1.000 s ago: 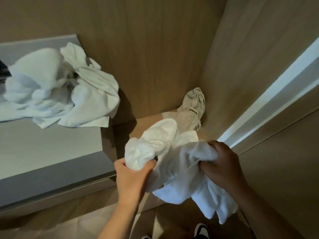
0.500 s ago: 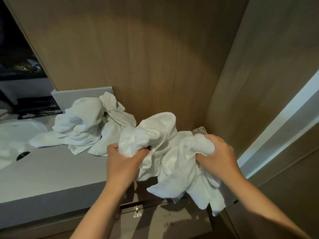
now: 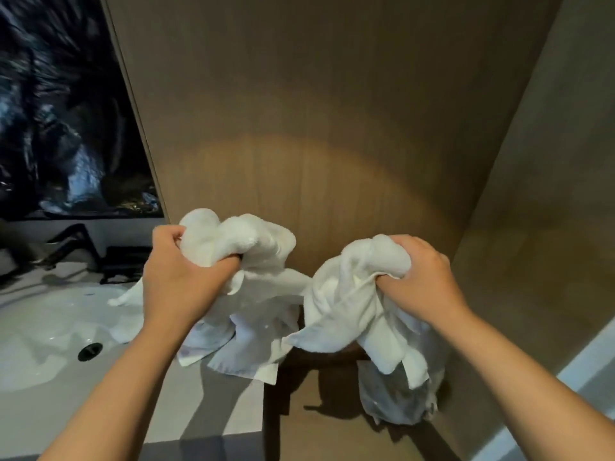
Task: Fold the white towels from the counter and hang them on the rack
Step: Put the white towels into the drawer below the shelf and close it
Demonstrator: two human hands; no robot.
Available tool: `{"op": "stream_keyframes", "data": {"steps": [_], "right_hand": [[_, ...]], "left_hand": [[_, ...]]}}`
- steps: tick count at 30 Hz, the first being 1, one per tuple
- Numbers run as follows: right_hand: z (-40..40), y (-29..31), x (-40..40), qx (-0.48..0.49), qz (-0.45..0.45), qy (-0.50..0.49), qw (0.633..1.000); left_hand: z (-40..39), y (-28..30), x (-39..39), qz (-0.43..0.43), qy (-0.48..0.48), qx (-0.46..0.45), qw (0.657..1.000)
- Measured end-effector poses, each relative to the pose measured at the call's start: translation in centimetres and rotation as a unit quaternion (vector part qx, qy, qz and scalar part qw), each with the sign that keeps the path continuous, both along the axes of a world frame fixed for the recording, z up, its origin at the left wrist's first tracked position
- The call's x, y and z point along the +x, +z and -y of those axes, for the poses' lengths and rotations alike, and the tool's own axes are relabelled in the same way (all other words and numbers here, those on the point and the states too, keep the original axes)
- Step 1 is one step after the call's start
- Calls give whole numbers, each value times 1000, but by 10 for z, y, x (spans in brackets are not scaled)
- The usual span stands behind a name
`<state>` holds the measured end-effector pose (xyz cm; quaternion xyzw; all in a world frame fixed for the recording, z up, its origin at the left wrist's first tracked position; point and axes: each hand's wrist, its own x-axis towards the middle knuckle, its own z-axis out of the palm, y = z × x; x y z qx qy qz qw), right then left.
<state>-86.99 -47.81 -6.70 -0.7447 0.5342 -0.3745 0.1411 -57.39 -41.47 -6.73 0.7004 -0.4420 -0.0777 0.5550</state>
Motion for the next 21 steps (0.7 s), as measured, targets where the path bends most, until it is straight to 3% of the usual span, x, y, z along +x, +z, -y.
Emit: {"op": "stream_keyframes", "data": {"steps": [5,10,13,18,21], "right_hand": [[27,18,46,-27,17,-34,999],[49,28,101,-48,37,-60,996],[59,31,131,-57,47,-72,995],[68,27,172,-64,62,-99,991],[70,20,188,-54,60,-106,991]], "left_hand": [[29,25,67,16,51,-37,998],[74,21,118,68,41,-2,997],[104,-15,134,160,23,46,986],[132,-109,140,114,-169,87,975],[145,-165,149,131,-202,127,962]]}}
